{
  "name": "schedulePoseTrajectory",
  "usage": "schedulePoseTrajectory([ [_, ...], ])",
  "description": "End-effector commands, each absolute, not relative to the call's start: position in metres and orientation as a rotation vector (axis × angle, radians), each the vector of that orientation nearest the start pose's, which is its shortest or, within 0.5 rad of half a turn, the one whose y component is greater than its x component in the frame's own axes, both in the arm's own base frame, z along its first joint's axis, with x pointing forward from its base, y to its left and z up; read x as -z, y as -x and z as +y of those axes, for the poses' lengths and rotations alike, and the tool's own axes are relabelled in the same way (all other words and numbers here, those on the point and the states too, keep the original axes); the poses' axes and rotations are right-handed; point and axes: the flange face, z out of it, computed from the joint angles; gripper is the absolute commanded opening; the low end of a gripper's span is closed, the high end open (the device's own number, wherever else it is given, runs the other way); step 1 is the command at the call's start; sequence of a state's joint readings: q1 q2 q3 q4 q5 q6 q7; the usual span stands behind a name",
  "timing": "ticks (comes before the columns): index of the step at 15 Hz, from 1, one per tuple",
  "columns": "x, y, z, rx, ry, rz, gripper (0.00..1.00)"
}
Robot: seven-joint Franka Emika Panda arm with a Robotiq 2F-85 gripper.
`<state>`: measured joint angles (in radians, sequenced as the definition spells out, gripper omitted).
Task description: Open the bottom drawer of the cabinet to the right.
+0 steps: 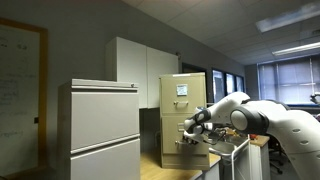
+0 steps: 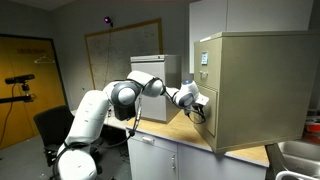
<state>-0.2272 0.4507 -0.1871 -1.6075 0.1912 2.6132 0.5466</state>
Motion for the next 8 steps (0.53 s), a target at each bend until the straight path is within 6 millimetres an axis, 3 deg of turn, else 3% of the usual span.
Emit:
schedulePoseTrajectory([
  [1, -0.422, -0.635, -0.215, 0.73, 2.581, 1.294, 0.05],
  [8, -0.42, -0.583, -0.186, 0.73, 2.491, 1.256, 0.05],
])
